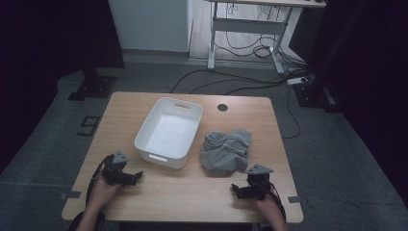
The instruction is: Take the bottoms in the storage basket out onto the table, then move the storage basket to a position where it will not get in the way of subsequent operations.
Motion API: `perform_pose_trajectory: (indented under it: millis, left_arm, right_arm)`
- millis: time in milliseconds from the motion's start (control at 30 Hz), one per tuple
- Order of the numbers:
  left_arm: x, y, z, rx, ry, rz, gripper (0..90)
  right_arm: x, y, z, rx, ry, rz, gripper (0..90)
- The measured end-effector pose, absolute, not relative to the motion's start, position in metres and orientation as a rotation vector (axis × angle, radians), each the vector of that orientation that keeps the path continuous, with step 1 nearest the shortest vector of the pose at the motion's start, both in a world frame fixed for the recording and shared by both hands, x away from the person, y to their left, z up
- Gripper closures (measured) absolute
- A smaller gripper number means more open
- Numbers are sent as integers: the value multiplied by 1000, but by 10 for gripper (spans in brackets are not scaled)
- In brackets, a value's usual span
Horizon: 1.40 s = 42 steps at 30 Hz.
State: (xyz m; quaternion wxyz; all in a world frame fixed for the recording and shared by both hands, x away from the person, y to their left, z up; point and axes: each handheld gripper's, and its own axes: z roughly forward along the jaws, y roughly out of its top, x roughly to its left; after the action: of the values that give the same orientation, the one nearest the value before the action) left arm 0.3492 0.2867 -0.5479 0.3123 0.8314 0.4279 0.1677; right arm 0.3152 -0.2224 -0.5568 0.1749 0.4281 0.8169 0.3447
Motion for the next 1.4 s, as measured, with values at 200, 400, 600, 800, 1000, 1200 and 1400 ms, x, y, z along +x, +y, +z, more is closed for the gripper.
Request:
perform_pose_trajectory:
  millis: [200,400,600,800,1000,1200,1400]
  left_arm:
    - [349,287,-548,2185,1157,428,0]
    - [350,287,-548,2170,1188,437,0]
    - [349,286,-548,2165,1209,442,0]
    - [349,286,-545,2165,1241,438,27]
    - [348,291,-538,2145,1246,425,42]
    - [344,294,-524,2135,1207,433,76]
    - [340,294,-508,2122,1170,435,135]
  right_arm:
    - [315,-222,-557,1213,2315,977,0]
    - [315,-222,-557,1211,2316,978,0]
    - [315,-222,-557,1211,2317,978,0]
    - [315,-222,-557,1209,2318,979,0]
    - [315,-222,-557,1207,2320,980,0]
    - [315,-222,-557,1207,2320,980,0]
    - [315,-222,-557,1207,2320,980,0]
